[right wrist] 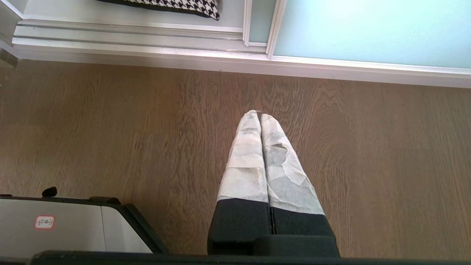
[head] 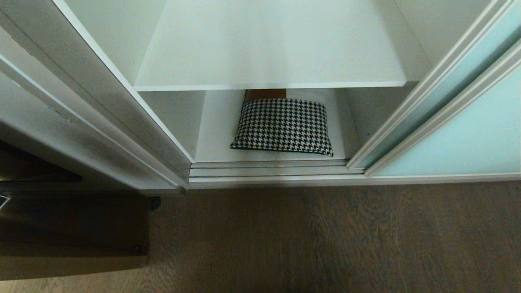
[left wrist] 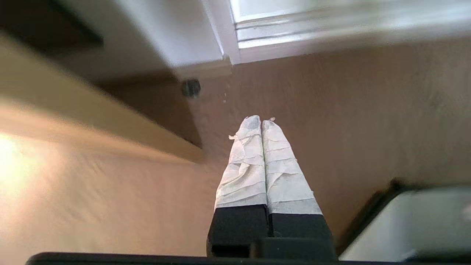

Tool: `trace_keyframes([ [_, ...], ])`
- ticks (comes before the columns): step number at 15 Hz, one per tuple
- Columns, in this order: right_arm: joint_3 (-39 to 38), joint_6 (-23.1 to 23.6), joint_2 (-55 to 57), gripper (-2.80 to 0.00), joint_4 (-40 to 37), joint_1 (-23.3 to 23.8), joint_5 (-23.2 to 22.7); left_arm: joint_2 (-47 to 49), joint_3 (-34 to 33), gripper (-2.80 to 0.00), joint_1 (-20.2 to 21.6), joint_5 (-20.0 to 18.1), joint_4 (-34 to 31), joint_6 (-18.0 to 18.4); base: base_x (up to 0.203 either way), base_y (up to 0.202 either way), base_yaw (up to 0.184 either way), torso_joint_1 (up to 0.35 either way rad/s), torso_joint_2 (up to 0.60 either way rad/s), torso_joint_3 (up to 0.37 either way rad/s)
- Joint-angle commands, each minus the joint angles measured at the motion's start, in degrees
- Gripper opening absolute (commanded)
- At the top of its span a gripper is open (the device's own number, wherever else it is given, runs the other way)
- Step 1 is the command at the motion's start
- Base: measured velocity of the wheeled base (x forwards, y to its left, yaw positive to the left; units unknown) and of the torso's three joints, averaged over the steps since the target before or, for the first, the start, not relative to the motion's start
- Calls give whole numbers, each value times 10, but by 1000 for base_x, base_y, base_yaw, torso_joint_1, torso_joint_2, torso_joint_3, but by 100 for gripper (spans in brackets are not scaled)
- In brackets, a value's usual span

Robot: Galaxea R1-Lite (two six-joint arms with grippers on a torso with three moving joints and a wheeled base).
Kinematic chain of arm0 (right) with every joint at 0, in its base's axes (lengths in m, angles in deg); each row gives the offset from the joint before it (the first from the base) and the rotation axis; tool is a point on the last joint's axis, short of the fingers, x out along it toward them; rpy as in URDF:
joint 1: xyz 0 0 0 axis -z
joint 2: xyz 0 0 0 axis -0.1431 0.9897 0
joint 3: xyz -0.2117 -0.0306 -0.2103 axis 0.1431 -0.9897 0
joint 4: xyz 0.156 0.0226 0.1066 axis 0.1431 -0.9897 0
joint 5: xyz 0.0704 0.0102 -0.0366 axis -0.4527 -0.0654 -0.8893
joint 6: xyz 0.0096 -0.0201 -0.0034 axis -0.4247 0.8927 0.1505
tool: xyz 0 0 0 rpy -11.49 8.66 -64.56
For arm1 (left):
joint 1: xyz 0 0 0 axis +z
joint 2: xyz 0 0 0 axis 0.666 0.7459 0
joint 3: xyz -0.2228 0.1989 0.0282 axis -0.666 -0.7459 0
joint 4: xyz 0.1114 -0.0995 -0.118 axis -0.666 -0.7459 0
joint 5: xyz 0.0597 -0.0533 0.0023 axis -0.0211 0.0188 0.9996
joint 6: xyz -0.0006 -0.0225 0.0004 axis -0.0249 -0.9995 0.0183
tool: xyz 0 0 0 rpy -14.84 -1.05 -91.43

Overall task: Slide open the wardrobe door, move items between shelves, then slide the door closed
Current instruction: Open the door

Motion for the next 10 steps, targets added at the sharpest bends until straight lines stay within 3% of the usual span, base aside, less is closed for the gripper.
trace_keyframes([
  [1, 0, 0, -1, -280, 0, 0, 0, 2, -1, -280, 0, 15, -11, -46, 0, 0, 0, 0, 0, 0],
  [10, 0, 0, -1, -280, 0, 0, 0, 2, -5, -280, 0, 17, 4, -58, 0, 0, 0, 0, 0, 0],
])
